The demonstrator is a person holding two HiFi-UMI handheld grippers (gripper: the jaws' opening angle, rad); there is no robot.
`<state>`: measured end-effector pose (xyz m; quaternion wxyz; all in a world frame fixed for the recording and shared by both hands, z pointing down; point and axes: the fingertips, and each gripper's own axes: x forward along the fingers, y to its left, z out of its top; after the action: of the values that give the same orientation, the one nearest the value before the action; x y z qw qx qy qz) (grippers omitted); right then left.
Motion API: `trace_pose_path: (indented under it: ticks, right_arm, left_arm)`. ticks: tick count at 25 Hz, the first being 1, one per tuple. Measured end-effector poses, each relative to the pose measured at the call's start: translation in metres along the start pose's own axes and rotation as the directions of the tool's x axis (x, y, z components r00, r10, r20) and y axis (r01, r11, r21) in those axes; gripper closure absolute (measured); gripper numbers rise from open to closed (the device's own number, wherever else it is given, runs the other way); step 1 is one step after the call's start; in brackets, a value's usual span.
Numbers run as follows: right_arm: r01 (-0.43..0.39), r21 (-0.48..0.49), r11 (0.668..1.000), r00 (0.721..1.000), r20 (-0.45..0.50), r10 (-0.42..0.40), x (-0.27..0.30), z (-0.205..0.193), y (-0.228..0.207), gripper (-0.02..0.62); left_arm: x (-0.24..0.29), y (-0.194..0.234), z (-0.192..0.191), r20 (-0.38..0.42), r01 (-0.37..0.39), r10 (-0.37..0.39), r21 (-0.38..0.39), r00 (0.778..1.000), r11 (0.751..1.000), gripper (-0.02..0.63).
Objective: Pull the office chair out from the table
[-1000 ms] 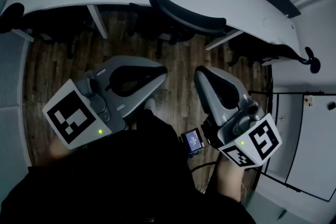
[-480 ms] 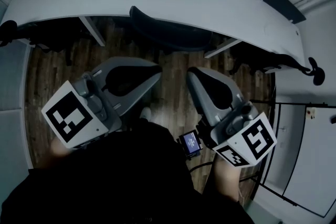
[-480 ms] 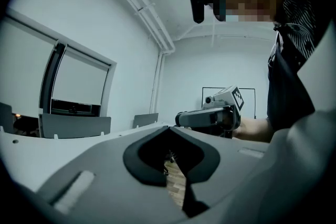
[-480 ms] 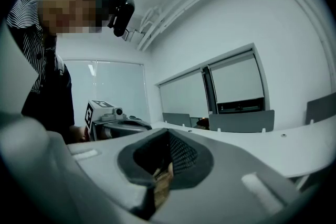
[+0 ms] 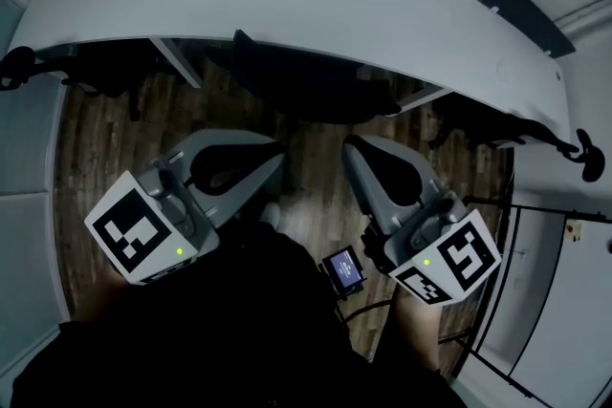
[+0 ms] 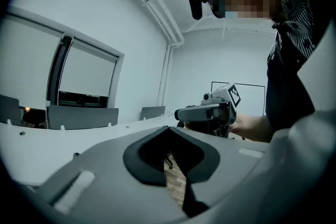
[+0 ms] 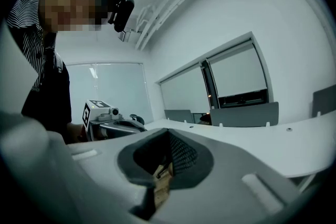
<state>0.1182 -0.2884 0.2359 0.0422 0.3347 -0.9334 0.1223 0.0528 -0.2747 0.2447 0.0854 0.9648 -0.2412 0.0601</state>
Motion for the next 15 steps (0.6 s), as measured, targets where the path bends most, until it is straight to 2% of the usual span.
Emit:
trace_pose_path:
  ticks: [3, 7, 12, 15]
  right_arm:
    - [0.006, 0.002, 1.000, 1.000, -0.019, -0.006, 0.017, -0.002, -0.005, 0.594]
    - [0.050, -0.014, 0.999, 0.998, -0.042, -0.051, 0.033, 0.000, -0.011, 0.594]
    - [0.106, -0.052, 0.993, 0.993, -0.055, -0.109, 0.036, 0.011, -0.020, 0.594]
    - [0.147, -0.070, 0.987, 0.987, -0.053, -0.151, 0.039, 0.019, -0.025, 0.594]
  left_arm:
    - [-0.007, 0.018, -0.004, -0.012, -0.005, 0.005, -0.011, 1.000, 1.000, 0.603]
    - [-0.008, 0.045, 0.001, 0.019, 0.019, -0.020, 0.009, 1.000, 1.000, 0.603]
    - [0.007, 0.058, 0.008, -0.016, 0.125, -0.124, 0.048, 0.992, 0.991, 0.603]
    - [0.012, 0.067, 0.022, 0.032, 0.180, -0.181, 0.030, 0.983, 0.983, 0.603]
